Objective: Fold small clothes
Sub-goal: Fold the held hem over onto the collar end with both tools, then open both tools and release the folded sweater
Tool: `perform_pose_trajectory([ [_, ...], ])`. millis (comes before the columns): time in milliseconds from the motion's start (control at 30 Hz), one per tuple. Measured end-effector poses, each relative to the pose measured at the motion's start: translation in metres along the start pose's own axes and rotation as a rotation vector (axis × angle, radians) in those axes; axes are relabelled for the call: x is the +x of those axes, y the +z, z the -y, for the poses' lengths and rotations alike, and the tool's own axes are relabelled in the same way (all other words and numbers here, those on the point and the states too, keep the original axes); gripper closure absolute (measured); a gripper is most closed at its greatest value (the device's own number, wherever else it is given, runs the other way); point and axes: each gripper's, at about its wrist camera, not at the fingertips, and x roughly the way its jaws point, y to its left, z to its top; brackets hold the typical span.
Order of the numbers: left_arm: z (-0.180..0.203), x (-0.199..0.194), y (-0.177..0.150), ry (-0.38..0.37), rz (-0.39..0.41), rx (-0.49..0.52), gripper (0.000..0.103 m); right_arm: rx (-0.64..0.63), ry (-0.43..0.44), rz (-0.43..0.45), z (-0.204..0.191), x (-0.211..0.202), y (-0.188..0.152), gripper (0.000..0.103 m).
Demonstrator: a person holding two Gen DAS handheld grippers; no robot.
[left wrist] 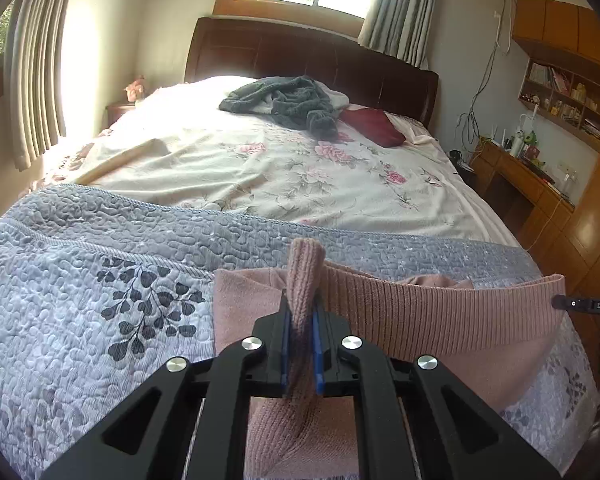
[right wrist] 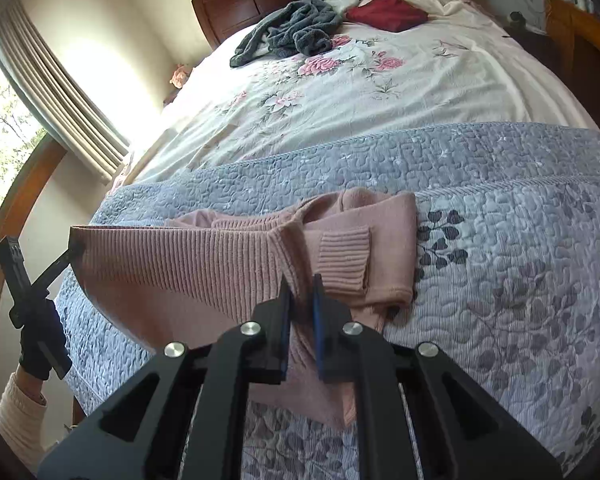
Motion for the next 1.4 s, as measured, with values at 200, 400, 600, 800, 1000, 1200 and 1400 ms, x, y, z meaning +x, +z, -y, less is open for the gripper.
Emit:
perform_pose_trajectory([
  [200,-0.013,0.067,0.028,0.027,-0.020,-0.041,0.094,0.033,-0.046,-0.024,0.015,0.050,0.045,0.095],
  [400,-0.022,0.134,0.019,0.060,-0.108,-0.041,0.094,0.069,-0.084,-0.097,0.034,0.114,0.060,0.095],
  [600,-0.031,0.178,-0.002,0.099,-0.175,-0.050,0.094,0.093,-0.135,-0.149,0.052,0.160,0.056,0.094],
  [800,-0.046,0.204,-0.016,0.141,-0.239,-0.088,0.090,0.132,-0.170,-0.175,0.069,0.181,0.048,0.089],
  [1000,-0.064,0.181,-0.023,0.153,-0.224,-0.149,0.086,0.130,-0.188,-0.127,0.071,0.151,0.039,0.069],
  [1200,-0.059,0.116,-0.040,0.128,-0.181,-0.113,0.078,0.150,-0.059,-0.119,0.065,0.093,-0.007,0.064],
  [1400,-0.030,0.080,-0.090,0.103,-0.249,-0.066,0.075,0.122,-0.033,-0.207,0.046,0.081,-0.081,0.062],
])
